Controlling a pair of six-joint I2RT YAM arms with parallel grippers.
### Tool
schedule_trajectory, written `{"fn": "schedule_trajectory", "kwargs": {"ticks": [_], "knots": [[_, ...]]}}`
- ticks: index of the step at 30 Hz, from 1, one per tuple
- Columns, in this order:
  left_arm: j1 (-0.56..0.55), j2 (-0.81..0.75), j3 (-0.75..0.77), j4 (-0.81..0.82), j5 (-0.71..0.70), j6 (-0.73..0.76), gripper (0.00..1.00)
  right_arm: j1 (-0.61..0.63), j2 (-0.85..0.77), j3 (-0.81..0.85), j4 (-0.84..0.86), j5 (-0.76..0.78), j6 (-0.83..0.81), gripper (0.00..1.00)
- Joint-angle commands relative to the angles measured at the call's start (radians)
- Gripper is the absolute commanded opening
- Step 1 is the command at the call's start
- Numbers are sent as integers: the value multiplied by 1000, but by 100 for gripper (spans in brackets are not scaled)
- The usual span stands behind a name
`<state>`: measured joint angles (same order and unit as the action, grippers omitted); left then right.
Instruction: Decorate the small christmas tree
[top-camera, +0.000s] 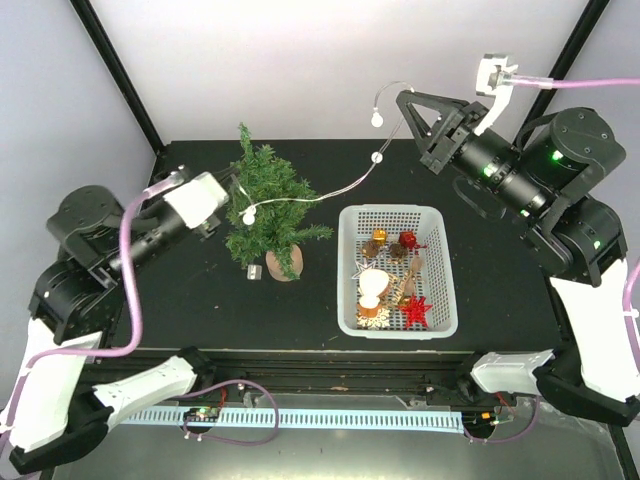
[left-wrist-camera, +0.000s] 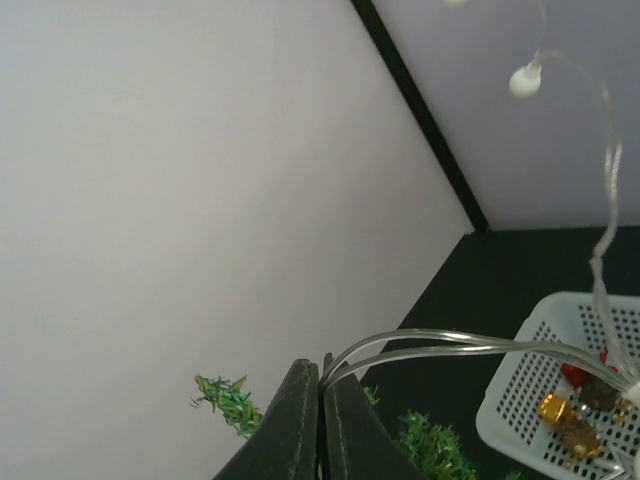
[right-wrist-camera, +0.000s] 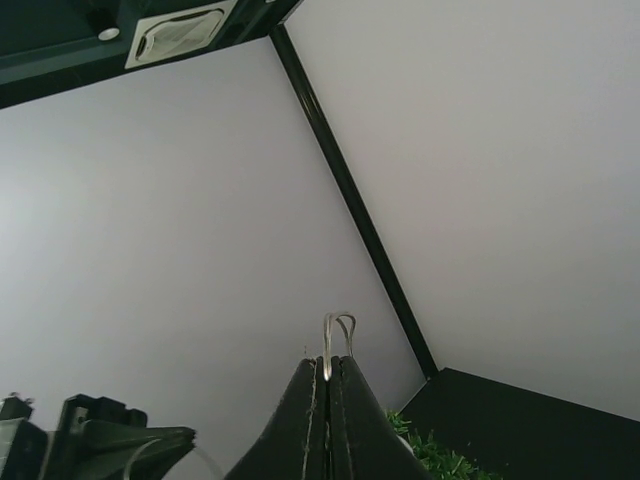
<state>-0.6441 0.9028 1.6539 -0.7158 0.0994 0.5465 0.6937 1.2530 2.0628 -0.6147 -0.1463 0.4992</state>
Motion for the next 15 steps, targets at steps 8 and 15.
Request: {"fn": "schedule_trajectory", "kwargs": {"ticks": [8, 15], "knots": [[69, 37, -123, 190, -81, 39, 2, -2, -12, -29, 39, -19, -28, 1], [133, 18, -203, 239, -80, 17, 2, -3, -15, -37, 51, -19, -44, 1]]}}
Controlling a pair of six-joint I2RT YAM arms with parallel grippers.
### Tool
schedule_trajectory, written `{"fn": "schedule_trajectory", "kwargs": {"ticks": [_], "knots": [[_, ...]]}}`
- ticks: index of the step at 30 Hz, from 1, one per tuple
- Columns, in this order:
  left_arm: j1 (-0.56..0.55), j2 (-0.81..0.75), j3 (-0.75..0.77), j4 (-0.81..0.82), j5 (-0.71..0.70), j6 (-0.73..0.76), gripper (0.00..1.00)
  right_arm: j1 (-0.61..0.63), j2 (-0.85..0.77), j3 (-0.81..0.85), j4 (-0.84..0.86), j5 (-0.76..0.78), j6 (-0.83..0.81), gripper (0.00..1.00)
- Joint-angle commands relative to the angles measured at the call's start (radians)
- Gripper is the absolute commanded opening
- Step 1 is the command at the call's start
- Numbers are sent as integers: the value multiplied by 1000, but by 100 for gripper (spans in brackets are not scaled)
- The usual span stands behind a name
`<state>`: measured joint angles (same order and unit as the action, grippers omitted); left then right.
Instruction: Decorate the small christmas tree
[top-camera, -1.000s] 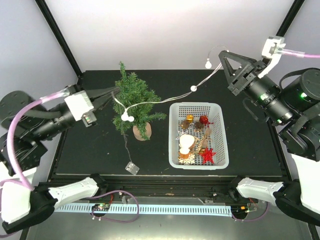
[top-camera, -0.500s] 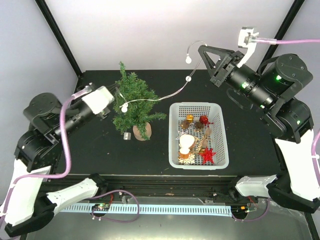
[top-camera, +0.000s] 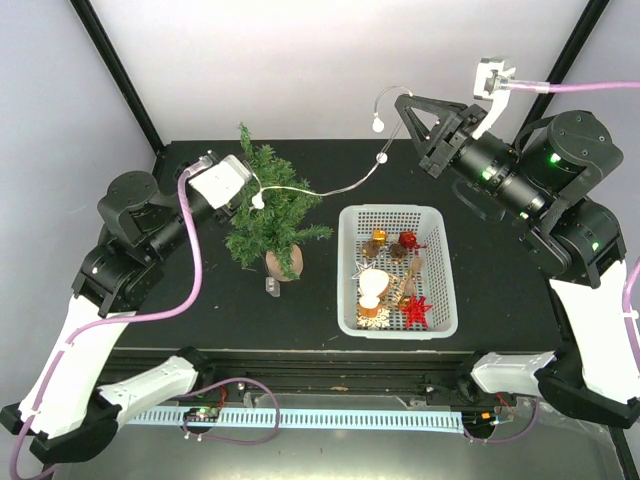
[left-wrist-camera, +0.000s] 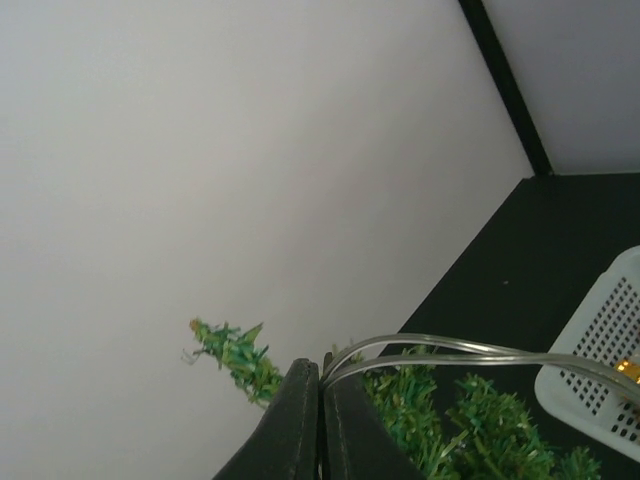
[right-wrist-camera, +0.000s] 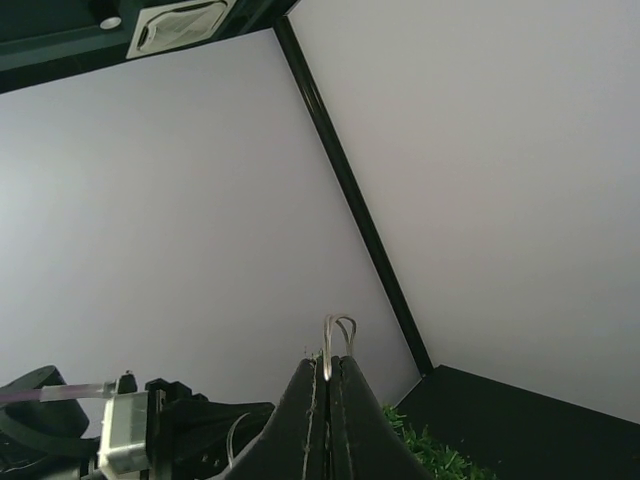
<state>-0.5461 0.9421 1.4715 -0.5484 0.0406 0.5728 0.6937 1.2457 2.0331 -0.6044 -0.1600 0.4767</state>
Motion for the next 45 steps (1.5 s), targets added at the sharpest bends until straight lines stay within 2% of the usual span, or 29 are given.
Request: {"fn": "schedule_trajectory", "kwargs": {"ticks": [1, 11, 17, 23, 28, 32, 39, 45], "knots": [[44, -26, -29, 74, -21, -16, 2, -2, -3, -1, 43, -7, -21, 1], [87, -79, -31, 33, -24, -78, 1, -2, 91, 134, 87, -87, -13, 1], [104, -105, -37, 12, -15, -122, 2, -2, 164, 202, 186, -175, 22, 1], [118, -119, -85, 42, -34, -127, 1, -19, 291, 359, 210, -220, 61, 1], [134, -124, -124, 75, -56, -128, 2, -98, 362, 364, 350, -300, 206, 1], [152, -128, -138, 86, -70, -138, 2, -180, 446, 379, 538, -410, 410, 1], [176, -132, -141, 83, -71, -162, 2, -234, 628, 534, 780, -485, 683, 1], [187, -123, -106, 87, -115, -159, 1, -243, 672, 510, 881, -472, 747, 1]]}}
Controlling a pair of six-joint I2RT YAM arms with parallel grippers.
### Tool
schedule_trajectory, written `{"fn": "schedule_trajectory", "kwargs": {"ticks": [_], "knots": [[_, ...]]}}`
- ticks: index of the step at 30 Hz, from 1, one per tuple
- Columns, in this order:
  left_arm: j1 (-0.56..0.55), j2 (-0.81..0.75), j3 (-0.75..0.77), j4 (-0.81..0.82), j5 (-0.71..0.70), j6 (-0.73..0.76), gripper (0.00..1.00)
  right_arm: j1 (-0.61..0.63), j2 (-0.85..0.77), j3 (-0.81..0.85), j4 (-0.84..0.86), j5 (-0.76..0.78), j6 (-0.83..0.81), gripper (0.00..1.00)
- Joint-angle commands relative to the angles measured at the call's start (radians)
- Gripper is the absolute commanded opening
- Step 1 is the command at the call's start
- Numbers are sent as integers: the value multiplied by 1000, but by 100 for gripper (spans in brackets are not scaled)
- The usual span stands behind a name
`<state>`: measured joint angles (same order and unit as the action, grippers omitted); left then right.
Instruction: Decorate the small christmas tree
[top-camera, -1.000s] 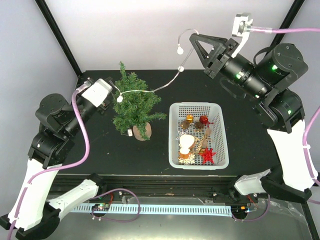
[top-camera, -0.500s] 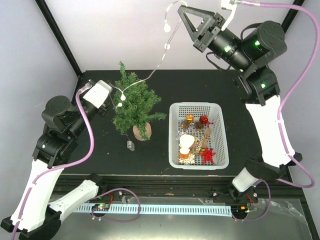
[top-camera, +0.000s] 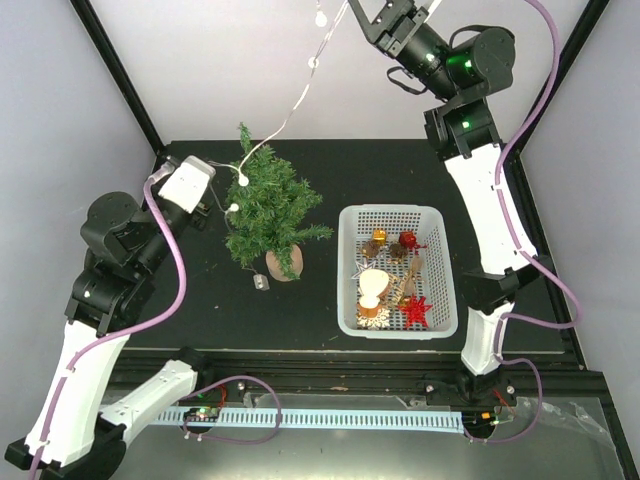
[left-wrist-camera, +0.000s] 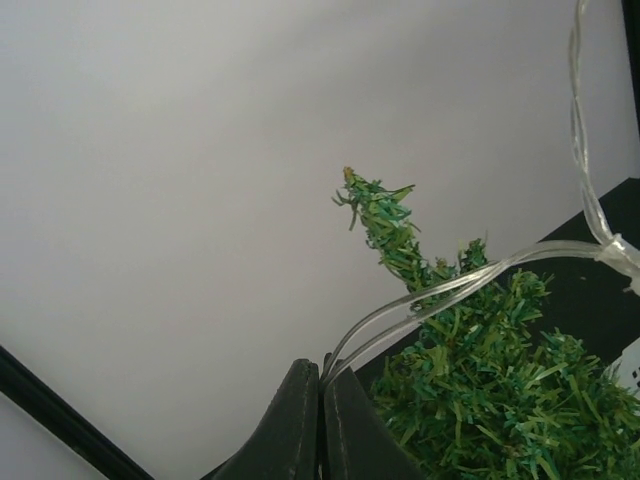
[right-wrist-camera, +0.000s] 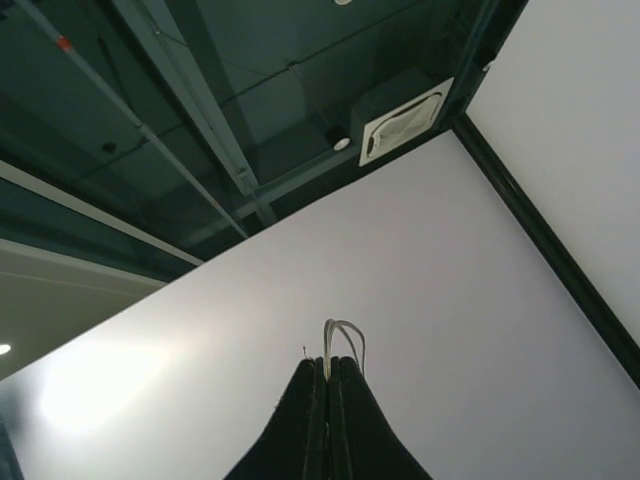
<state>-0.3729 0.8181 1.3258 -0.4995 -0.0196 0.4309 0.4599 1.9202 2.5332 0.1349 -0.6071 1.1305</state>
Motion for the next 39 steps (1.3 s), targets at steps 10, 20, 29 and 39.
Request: {"fn": "schedule_trajectory", "kwargs": {"ticks": [10, 20, 29, 39], "knots": [[118, 87, 155, 72, -63, -51, 2, -32, 29, -22, 185, -18, 100, 1], [265, 158, 142, 142, 109, -113, 1, -78, 74, -38, 203, -12, 116, 1], [325, 199, 80, 223, 162, -145, 2, -113, 110, -60, 240, -11, 139, 1], [438, 228, 26, 284, 281, -236, 2, -146, 161, -44, 255, -6, 164, 1]]}}
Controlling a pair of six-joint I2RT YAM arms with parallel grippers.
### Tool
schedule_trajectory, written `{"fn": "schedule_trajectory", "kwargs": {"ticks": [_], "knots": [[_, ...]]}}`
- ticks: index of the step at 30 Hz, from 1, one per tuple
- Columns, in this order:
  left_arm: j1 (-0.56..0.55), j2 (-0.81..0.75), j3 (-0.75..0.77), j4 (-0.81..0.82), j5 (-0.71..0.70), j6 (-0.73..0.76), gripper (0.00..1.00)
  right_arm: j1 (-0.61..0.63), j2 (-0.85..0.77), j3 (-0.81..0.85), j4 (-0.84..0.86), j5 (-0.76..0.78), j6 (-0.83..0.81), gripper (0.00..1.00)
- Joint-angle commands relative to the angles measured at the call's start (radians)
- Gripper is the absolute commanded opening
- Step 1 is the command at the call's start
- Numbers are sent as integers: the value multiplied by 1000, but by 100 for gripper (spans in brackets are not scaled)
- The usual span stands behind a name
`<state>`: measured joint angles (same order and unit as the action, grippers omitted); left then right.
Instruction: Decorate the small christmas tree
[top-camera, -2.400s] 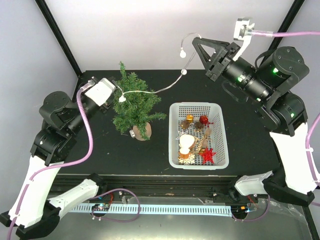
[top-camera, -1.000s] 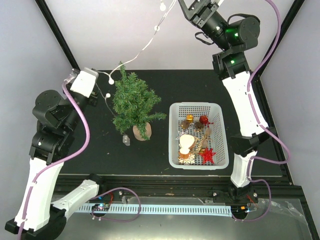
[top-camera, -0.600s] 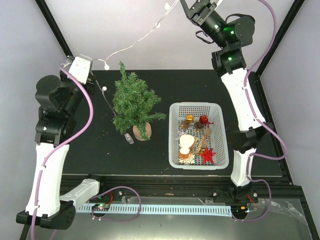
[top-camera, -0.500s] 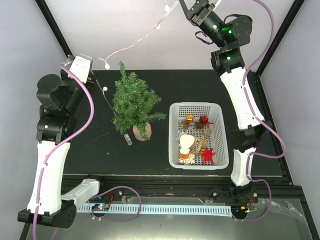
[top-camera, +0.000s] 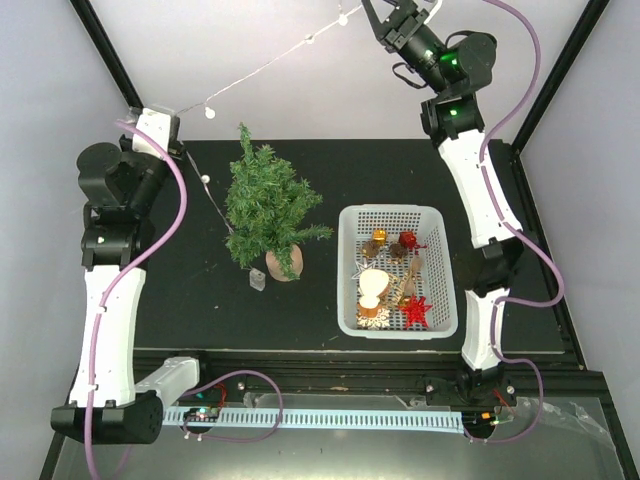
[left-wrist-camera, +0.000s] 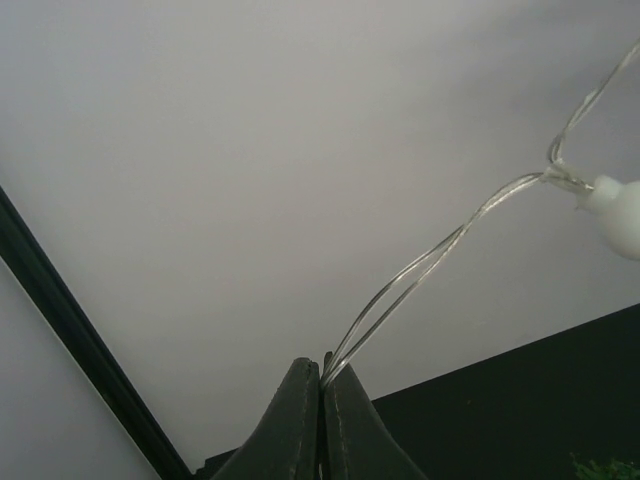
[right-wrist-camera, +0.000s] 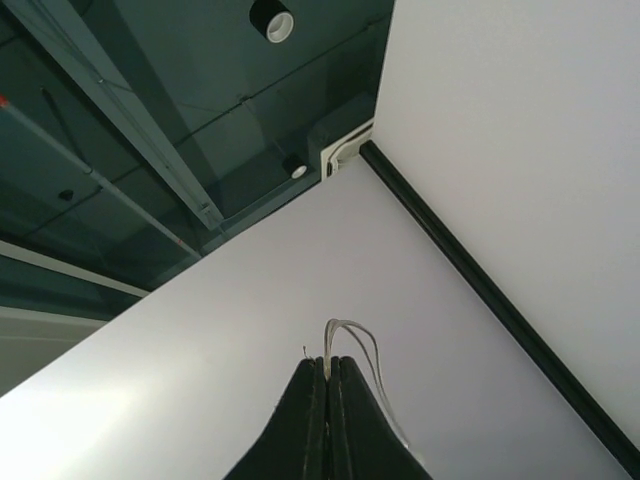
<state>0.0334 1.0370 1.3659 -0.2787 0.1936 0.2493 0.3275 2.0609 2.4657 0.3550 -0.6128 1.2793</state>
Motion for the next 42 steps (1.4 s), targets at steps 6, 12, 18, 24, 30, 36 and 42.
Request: {"fn": "schedule_trajectory", "kwargs": {"ticks": [6, 12, 18, 24, 30, 36, 42], "knots": [[41, 20, -61, 109, 91, -71, 1, -28, 27, -10, 31, -7, 2, 1], [42, 43, -107, 148, 103, -84, 2, -45, 9, -77, 32, -16, -21, 1], [52, 81, -131, 177, 111, -104, 2, -70, -13, -149, 44, -17, -31, 1], [51, 128, -140, 200, 139, -115, 1, -103, -37, -254, 43, -13, -63, 1], [51, 174, -149, 223, 166, -123, 2, -137, -107, -425, 42, 6, -128, 1], [51, 215, -137, 259, 171, -133, 2, -165, -169, -581, 58, 20, -170, 1], [42, 282, -90, 271, 196, -137, 2, -181, -206, -653, 15, 48, -226, 1]]}}
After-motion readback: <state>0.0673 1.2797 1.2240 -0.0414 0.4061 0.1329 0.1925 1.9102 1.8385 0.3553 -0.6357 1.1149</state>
